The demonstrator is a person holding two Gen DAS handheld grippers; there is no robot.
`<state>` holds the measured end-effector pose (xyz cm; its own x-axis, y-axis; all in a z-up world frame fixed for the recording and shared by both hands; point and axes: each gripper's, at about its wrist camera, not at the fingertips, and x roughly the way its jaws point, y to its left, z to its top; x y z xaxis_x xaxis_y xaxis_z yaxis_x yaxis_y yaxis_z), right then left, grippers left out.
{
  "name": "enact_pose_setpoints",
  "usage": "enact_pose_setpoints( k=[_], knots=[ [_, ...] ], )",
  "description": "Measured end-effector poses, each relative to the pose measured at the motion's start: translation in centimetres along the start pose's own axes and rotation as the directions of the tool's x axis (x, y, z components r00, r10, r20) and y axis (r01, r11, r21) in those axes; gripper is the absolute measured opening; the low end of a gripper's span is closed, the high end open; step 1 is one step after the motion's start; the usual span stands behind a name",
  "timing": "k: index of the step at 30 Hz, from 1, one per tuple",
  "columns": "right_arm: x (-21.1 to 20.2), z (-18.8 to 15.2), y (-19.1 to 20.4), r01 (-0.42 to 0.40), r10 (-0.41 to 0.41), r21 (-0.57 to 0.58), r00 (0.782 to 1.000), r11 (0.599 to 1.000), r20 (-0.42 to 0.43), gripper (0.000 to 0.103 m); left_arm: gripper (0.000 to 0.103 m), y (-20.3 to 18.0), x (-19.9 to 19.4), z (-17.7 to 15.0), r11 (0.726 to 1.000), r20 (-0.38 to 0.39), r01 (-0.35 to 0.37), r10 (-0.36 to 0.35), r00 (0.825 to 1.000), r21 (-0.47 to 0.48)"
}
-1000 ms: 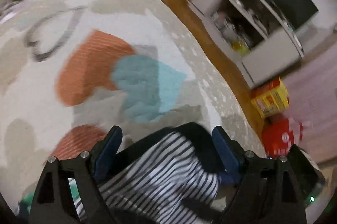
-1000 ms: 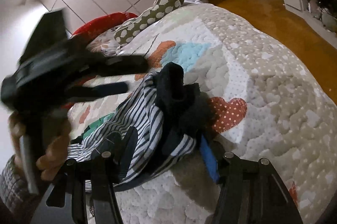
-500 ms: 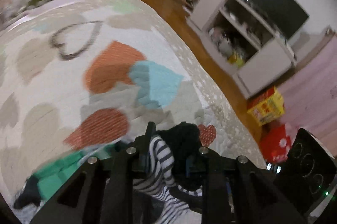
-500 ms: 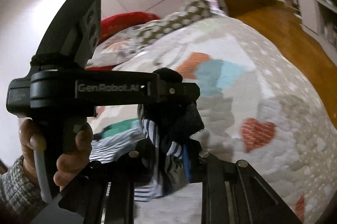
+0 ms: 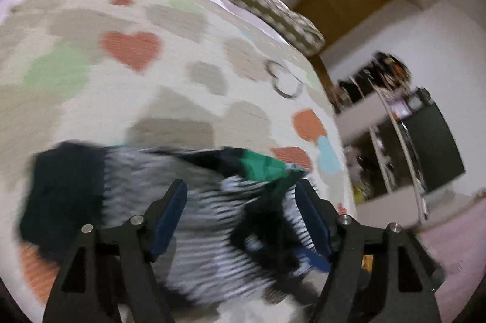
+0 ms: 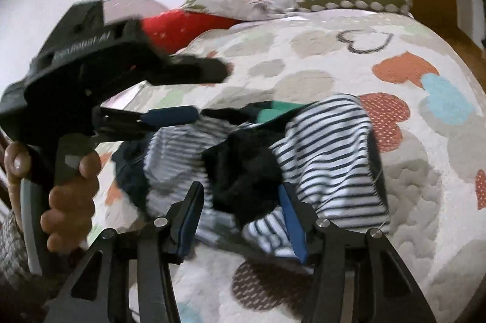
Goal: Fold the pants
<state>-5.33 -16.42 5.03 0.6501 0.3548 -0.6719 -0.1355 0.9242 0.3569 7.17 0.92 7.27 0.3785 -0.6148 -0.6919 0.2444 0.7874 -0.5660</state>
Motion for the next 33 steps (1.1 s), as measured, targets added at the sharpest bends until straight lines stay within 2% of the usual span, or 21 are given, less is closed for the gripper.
enact_pose_setpoints(
  k=[3, 5, 6, 7, 9, 10, 16, 17, 19, 21, 23, 26, 28, 31, 32, 33],
  knots=[
    [-2.2, 0.2, 0.2, -0.025, 0.025, -0.007, 1.0, 1.0, 0.012, 0.056, 0.073, 1.5, -3.4, -1.6, 0.994, 0.081, -0.105, 0.104, 0.991, 0.005],
    [-3.5, 1.1, -0.7, 0.003, -0.004, 0.024, 0.999, 1.0, 0.045, 0.055, 0.073, 2.9, -4.9, -2.7, 0.988, 0.114, -0.151, 0.152, 0.982, -0.019],
    [-4.0, 1.5, -1.1, 0.034, -0.037, 0.047, 0.997, 0.998, 0.061, 0.047, 0.073, 3.4, -5.4, -3.1, 0.987, 0.124, -0.16, 0.163, 0.979, -0.031],
    [-4.2, 1.9, -1.5, 0.067, -0.072, 0.068, 0.995, 0.995, 0.067, 0.029, 0.073, 4.0, -5.7, -3.6, 0.984, 0.132, -0.172, 0.176, 0.975, -0.041],
    [-2.8, 3.2, -2.2, 0.13, -0.135, 0.108, 0.99, 0.986, 0.034, 0.018, 0.073, 4.3, -5.4, -4.4, 0.976, 0.129, -0.217, 0.218, 0.967, -0.019],
    [-1.8, 3.5, -2.6, 0.131, -0.134, 0.14, 0.991, 0.981, 0.015, 0.016, 0.073, 4.3, -5.0, -4.7, 0.969, 0.117, -0.246, 0.244, 0.963, -0.001],
    [4.6, 3.2, -3.5, 0.064, -0.034, 0.274, 0.993, 0.96, -0.112, 0.017, 0.073, 4.0, -3.0, -6.7, 0.946, 0.089, -0.317, 0.31, 0.947, 0.071],
    [5.1, 2.9, -3.6, 0.07, -0.036, 0.284, 0.992, 0.956, -0.124, 0.017, 0.073, 4.0, -3.2, -6.8, 0.946, 0.089, -0.316, 0.309, 0.947, 0.075],
    [4.8, 2.7, -3.8, 0.065, -0.029, 0.301, 0.992, 0.951, -0.123, 0.017, 0.073, 4.1, -4.0, -6.8, 0.96, 0.082, -0.274, 0.268, 0.96, 0.061],
    [3.6, 3.2, -3.6, 0.058, -0.026, 0.292, 0.993, 0.955, -0.114, 0.017, 0.073, 4.7, -5.9, -6.6, 0.976, 0.1, -0.219, 0.217, 0.971, 0.013],
    [1.8, 3.9, -2.9, 0.069, -0.053, 0.254, 0.996, 0.965, -0.067, 0.017, 0.073, 5.4, -7.5, -6.3, 0.976, 0.132, -0.217, 0.218, 0.967, -0.023],
    [0.9, 4.6, -1.8, 0.058, -0.048, 0.214, 0.998, 0.975, -0.051, 0.017, 0.073, 7.3, -9.3, -6.0, 0.968, 0.175, -0.231, 0.246, 0.953, -0.102],
    [1.7, 4.4, -1.3, 0.058, -0.043, 0.199, 0.996, 0.978, -0.077, 0.022, 0.073, 9.1, -9.8, -6.1, 0.958, 0.177, -0.239, 0.266, 0.948, -0.161],
    [4.4, 3.6, -1.0, 0.121, -0.088, 0.188, 0.981, 0.975, -0.172, 0.031, 0.073, 11.3, -10.1, -6.5, 0.948, 0.157, -0.229, 0.266, 0.951, -0.22],
    [5.5, 3.3, -0.9, 0.143, -0.103, 0.174, 0.971, 0.974, -0.217, 0.031, 0.073, 12.2, -10.3, -6.7, 0.943, 0.152, -0.231, 0.271, 0.95, -0.238],
    [5.4, 3.5, -0.6, 0.157, -0.122, 0.159, 0.97, 0.975, -0.211, 0.031, 0.073, 12.9, -10.5, -7.0, 0.938, 0.153, -0.235, 0.278, 0.948, -0.253]
  ],
)
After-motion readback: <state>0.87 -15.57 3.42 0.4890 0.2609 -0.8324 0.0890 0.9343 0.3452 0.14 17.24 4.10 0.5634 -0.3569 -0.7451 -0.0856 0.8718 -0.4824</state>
